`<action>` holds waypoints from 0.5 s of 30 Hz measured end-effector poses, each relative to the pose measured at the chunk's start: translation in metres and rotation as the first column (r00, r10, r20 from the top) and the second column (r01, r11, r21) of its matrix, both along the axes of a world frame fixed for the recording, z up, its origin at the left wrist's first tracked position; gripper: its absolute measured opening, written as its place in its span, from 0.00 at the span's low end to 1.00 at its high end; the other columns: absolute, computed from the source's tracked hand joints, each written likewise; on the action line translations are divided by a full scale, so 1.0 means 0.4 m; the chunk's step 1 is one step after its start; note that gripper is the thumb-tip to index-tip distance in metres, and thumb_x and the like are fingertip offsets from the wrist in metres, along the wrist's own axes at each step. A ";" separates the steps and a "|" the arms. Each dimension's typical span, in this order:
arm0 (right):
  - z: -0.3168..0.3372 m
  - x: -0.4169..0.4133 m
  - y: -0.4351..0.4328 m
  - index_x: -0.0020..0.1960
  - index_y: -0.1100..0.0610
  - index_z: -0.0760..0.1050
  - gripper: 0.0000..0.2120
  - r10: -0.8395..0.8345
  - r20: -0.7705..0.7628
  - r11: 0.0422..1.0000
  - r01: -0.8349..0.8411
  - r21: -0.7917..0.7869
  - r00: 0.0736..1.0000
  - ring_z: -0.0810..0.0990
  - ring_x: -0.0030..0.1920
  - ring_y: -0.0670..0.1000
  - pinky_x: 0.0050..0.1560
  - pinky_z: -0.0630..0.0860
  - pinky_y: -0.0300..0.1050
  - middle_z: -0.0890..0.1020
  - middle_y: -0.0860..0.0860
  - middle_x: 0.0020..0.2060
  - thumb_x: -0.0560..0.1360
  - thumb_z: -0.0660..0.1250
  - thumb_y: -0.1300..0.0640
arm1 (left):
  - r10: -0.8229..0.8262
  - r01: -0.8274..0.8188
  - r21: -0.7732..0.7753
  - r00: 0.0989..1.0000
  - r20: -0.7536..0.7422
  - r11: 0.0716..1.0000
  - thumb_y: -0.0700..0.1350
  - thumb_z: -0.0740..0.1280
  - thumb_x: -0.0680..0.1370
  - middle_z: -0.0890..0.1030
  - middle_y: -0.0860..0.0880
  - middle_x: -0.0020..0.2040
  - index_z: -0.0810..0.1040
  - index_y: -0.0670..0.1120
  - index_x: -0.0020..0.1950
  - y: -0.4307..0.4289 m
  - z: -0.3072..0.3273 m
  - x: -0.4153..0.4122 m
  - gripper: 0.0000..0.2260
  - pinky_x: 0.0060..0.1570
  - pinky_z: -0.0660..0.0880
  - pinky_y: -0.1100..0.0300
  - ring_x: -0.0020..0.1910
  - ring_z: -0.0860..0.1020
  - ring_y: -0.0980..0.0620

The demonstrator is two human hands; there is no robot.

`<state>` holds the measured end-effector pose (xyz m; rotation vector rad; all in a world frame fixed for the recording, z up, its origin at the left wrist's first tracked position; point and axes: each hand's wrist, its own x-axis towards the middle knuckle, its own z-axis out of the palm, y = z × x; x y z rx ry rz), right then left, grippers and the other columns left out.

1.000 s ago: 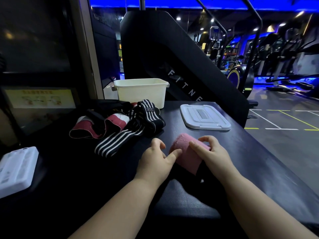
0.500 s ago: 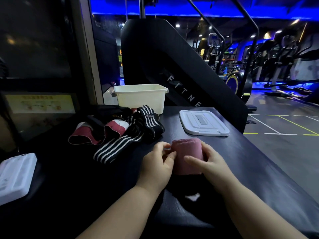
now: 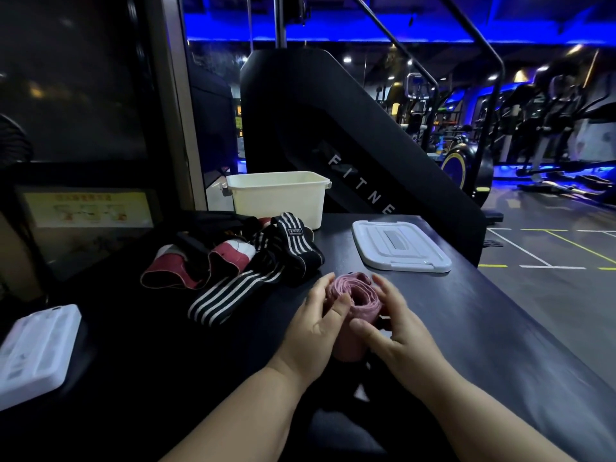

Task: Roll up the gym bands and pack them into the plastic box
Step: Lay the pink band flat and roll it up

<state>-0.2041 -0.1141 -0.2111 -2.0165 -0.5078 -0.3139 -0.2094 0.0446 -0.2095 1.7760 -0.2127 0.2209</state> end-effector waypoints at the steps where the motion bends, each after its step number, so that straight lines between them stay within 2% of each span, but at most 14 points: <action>1: -0.001 0.001 0.000 0.71 0.37 0.56 0.41 0.002 -0.033 0.999 0.000 0.044 0.999 0.75 0.59 0.35 0.56 0.73 0.32 0.72 0.36 0.65 0.65 0.75 0.36 | -0.016 0.016 -0.002 1.000 -0.014 1.000 0.70 0.61 0.66 0.72 0.54 0.70 0.64 0.56 0.75 0.002 0.002 0.000 0.39 0.72 0.65 0.53 0.69 0.70 0.60; 3: -0.001 0.002 -0.003 0.75 0.43 0.54 0.52 -0.007 -0.078 0.995 0.015 0.101 0.997 0.79 0.52 0.39 0.50 0.76 0.33 0.73 0.38 0.63 0.58 0.76 0.38 | -0.052 0.052 -0.009 0.998 -0.046 0.999 0.68 0.61 0.66 0.70 0.55 0.71 0.65 0.58 0.74 0.008 0.006 0.000 0.37 0.73 0.63 0.54 0.70 0.68 0.62; 5: 0.003 0.003 -0.006 0.76 0.46 0.55 0.56 -0.010 -0.089 0.993 0.020 0.118 0.996 0.80 0.49 0.40 0.48 0.76 0.33 0.74 0.39 0.59 0.53 0.77 0.39 | -0.101 0.099 -0.040 0.992 -0.069 0.994 0.66 0.62 0.66 0.71 0.55 0.70 0.69 0.58 0.71 0.013 0.012 0.001 0.34 0.73 0.63 0.54 0.69 0.69 0.61; 7: 0.005 0.009 -0.009 0.72 0.42 0.63 0.52 -0.009 -0.063 0.995 0.015 0.097 0.998 0.80 0.50 0.41 0.50 0.76 0.34 0.75 0.41 0.57 0.52 0.80 0.35 | -0.151 0.144 -0.093 0.985 -0.081 0.985 0.63 0.64 0.67 0.75 0.53 0.67 0.74 0.56 0.67 0.016 0.015 0.002 0.30 0.72 0.65 0.52 0.67 0.72 0.58; 8: 0.005 0.012 -0.011 0.67 0.37 0.68 0.46 -0.009 -0.040 0.997 0.012 0.074 0.999 0.79 0.51 0.41 0.51 0.76 0.33 0.76 0.42 0.56 0.51 0.80 0.33 | -0.180 0.169 -0.124 0.980 -0.086 0.978 0.61 0.65 0.67 0.76 0.52 0.66 0.75 0.56 0.65 0.018 0.016 0.002 0.27 0.71 0.66 0.52 0.66 0.73 0.56; 10: 0.005 0.015 -0.014 0.59 0.33 0.70 0.40 -0.024 -0.038 0.998 0.026 0.059 0.999 0.77 0.52 0.40 0.50 0.73 0.30 0.76 0.42 0.55 0.48 0.76 0.32 | -0.252 0.228 -0.200 0.962 -0.108 0.953 0.58 0.67 0.68 0.79 0.49 0.63 0.76 0.55 0.64 0.023 0.016 0.002 0.25 0.69 0.69 0.50 0.64 0.76 0.52; 13: 0.002 0.017 -0.017 0.56 0.39 0.72 0.41 -0.030 -0.072 0.993 0.038 0.107 0.997 0.77 0.55 0.39 0.53 0.72 0.31 0.78 0.43 0.55 0.45 0.78 0.32 | -0.355 0.310 -0.280 0.926 -0.129 0.909 0.53 0.70 0.68 0.80 0.46 0.62 0.72 0.51 0.67 0.027 0.007 0.006 0.28 0.68 0.70 0.49 0.63 0.77 0.47; 15: 0.005 0.013 -0.016 0.55 0.45 0.71 0.39 -0.003 -0.094 0.990 0.016 0.137 0.996 0.79 0.52 0.38 0.50 0.73 0.29 0.81 0.45 0.53 0.48 0.83 0.37 | -0.373 0.327 -0.289 0.920 -0.122 0.900 0.51 0.71 0.66 0.80 0.45 0.62 0.71 0.49 0.68 0.028 0.003 0.011 0.30 0.67 0.71 0.51 0.64 0.77 0.47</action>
